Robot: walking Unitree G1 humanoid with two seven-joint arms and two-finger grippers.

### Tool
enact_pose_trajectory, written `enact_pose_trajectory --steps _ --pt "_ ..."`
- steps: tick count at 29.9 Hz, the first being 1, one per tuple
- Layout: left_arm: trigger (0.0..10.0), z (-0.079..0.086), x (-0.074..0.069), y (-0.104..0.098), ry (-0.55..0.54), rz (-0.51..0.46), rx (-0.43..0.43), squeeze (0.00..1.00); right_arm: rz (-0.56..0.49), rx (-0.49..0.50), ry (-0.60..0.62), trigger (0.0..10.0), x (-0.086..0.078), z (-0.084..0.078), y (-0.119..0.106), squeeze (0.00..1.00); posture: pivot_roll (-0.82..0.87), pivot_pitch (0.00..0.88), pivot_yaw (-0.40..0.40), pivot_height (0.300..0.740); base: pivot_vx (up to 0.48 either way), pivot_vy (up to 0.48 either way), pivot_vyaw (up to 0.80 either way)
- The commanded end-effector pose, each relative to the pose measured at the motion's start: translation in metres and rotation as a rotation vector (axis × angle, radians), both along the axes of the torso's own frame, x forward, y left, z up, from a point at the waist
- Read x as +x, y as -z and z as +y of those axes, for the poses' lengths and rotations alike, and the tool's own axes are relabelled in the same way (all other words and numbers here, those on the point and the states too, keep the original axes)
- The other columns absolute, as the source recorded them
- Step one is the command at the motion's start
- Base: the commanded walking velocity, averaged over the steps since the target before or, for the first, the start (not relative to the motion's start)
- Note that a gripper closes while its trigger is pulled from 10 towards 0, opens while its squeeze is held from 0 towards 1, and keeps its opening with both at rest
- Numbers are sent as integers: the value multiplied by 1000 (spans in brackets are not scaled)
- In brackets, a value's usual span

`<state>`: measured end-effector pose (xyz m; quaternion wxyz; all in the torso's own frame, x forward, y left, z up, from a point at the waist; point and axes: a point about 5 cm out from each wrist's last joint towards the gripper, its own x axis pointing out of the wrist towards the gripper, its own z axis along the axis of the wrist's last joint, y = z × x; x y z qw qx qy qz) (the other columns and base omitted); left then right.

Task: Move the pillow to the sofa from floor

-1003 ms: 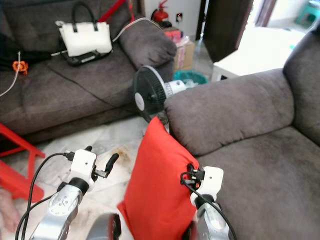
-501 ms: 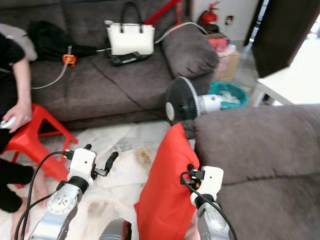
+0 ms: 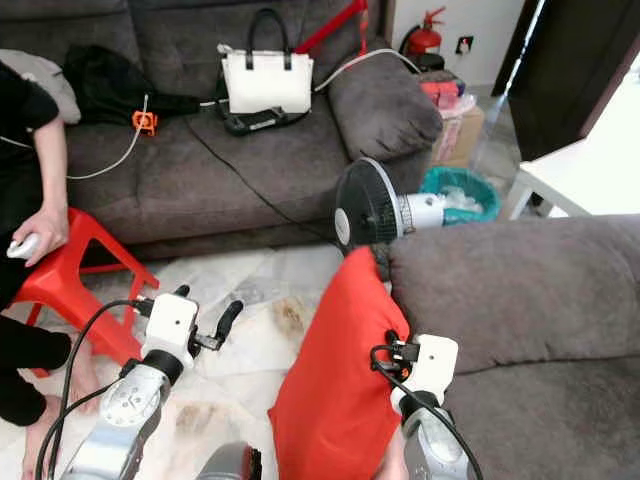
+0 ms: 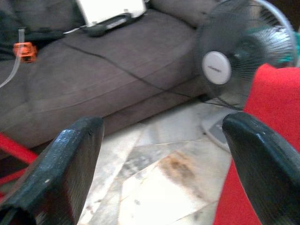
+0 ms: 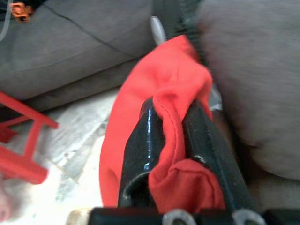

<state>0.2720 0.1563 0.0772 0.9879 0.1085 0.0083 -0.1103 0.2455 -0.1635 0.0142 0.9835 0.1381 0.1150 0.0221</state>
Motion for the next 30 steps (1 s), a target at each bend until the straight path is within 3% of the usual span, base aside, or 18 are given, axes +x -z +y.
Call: enact_pose_trajectory --steps 1,9,30 --pt "10000 4 -3 5 -9 23 14 0 -165 -15 7 10000 19 -2 -34 0 113 17 -12 679 0 0 0" --pt "10000 3 -3 8 -4 33 11 0 -142 -23 16 10000 21 -7 -30 0 114 16 -14 679 0 0 0" --pt "10000 3 -3 9 -2 34 7 0 -126 -28 23 10000 22 -10 -25 0 112 9 -14 679 -254 0 0"
